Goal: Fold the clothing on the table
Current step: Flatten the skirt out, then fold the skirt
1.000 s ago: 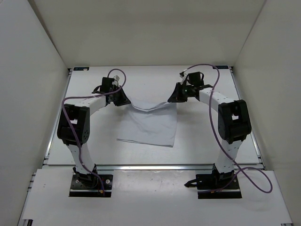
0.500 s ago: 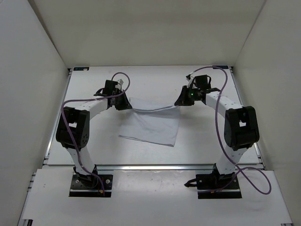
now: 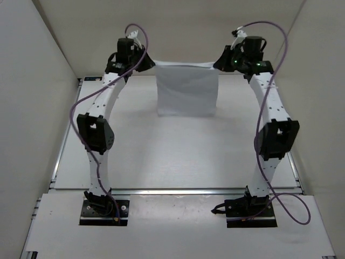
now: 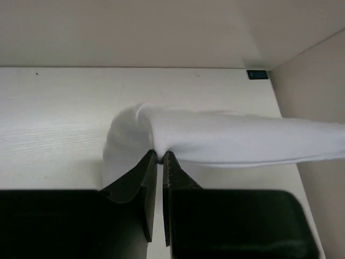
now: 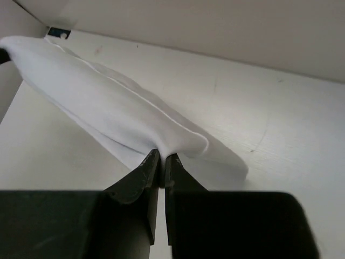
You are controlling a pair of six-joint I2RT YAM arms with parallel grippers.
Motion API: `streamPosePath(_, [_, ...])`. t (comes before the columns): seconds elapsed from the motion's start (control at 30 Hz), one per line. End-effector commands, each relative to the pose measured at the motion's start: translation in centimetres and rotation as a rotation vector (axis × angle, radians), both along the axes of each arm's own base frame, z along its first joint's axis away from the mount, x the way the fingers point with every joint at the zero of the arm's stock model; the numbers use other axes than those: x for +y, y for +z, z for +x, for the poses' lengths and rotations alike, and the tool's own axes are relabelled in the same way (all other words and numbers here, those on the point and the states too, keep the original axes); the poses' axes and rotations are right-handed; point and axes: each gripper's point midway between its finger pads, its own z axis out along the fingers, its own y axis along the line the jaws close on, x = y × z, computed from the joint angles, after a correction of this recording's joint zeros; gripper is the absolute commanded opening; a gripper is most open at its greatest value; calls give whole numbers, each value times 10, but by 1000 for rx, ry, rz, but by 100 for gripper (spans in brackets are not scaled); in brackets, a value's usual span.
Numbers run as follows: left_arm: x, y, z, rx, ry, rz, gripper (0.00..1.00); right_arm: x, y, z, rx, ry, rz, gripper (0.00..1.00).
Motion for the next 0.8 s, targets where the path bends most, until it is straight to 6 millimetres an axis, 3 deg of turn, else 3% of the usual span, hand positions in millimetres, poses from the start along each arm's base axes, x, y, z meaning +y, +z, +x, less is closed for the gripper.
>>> streamPosePath(0.0, [28, 129, -59, -229, 74, 33, 0, -22, 85, -45, -192, -49, -96, 0])
streamPosePath(0.03, [32, 164, -82, -321, 76, 10, 0, -25, 103, -64, -237, -65, -117, 0])
streamPosePath(0.07, [32, 119, -90, -238, 71, 37, 0, -26, 87, -80, -211, -65, -135, 0])
streamPosePath(0.1, [34, 105, -114, -231, 61, 31, 0, -24, 67, -100, -188, -55, -139, 0])
streamPosePath(0.13, [42, 86, -134, -220, 84, 23, 0, -23, 19, -111, -106, -45, -149, 0])
streamPosePath(0.17, [47, 98, -155, -258, 90, -3, 0, -23, 25, -130, -131, -47, -143, 0])
streamPosePath(0.2, [43, 54, -168, -180, 83, 0, 0, -22, -4, -149, -86, -46, -143, 0])
streamPosePath(0.27, [51, 11, -210, -118, 104, 10, 0, -20, -43, -180, 9, -35, -119, 0])
streamPosePath(0.3, [46, 2, -224, -92, 101, -2, 0, -14, -65, -201, 68, -7, -91, 0])
streamPosePath(0.37, [45, -40, -265, 24, 85, 0, 0, -5, -111, -235, 193, 20, -60, 0])
streamPosePath(0.47, [30, -69, -308, 128, 33, -13, 0, 17, -129, -265, 242, 82, -39, 0])
streamPosePath(0.53, [33, -82, -309, 180, 45, -30, 0, 20, -134, -262, 264, 89, -17, 0])
streamPosePath(0.6, [39, -90, -292, 207, 67, -37, 0, 19, -132, -244, 258, 86, 11, 0])
streamPosePath(0.7, [46, -87, -250, 189, 98, 0, 0, 15, -125, -203, 237, 78, -2, 0])
streamPosePath(0.73, [46, -104, -238, 226, 109, 38, 0, 12, -137, -192, 268, 67, -22, 0])
streamPosePath(0.77, [42, -88, -221, 187, 96, 41, 0, 9, -141, -177, 278, 55, -27, 0])
